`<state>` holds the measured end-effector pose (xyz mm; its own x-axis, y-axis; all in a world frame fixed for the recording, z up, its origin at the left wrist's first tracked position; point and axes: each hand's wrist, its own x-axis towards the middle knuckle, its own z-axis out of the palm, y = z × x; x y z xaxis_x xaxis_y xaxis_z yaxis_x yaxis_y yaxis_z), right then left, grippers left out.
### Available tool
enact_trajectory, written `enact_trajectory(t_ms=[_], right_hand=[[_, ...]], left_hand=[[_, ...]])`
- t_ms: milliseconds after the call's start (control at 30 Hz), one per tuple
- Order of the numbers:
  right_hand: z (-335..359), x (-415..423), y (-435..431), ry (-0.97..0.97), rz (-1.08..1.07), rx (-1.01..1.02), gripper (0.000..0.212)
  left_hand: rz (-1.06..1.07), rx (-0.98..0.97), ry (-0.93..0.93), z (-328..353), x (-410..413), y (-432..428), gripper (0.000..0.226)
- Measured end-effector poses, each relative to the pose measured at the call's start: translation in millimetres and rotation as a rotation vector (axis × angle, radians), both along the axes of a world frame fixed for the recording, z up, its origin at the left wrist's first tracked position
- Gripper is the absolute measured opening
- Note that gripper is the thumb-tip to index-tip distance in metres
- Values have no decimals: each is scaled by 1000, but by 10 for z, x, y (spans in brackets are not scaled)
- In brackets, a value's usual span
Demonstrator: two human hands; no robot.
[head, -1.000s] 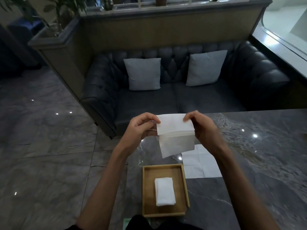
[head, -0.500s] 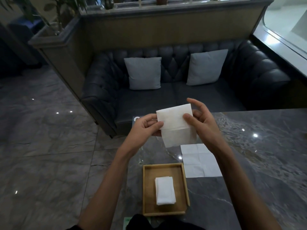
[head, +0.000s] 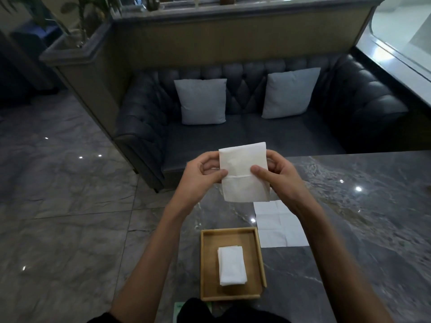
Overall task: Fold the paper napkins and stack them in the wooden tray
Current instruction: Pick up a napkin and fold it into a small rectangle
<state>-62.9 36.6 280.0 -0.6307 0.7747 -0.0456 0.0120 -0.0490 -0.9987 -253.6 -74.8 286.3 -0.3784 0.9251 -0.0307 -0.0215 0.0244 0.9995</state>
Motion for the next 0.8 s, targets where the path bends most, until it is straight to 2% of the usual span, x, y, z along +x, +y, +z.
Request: enact_trajectory(t_ms=[167, 300, 367, 467, 567, 700, 800], right_hand=[[-8, 1, 2, 21, 2, -18, 36], [-50, 2, 8, -28, 10, 1, 39], [-32, -30, -8, -150, -71, 168, 46], [37, -93, 4, -342, -174, 636, 48], [157, -184, 15, -386, -40, 874, 34], [263, -325, 78, -437, 126, 868, 18], [300, -366, 114, -379, 161, 806, 14]], left_hand=[[14, -35, -70, -18, 31, -13, 21], [63, -41, -28, -36, 52, -14, 18], [70, -69, 35, -45, 61, -5, 21], [56, -98, 117, -56, 97, 1, 24], [27, -104, 165, -48, 140, -4, 25], [6, -103, 190, -41, 161, -13, 24], [-2, -96, 190, -43, 148, -35, 22]])
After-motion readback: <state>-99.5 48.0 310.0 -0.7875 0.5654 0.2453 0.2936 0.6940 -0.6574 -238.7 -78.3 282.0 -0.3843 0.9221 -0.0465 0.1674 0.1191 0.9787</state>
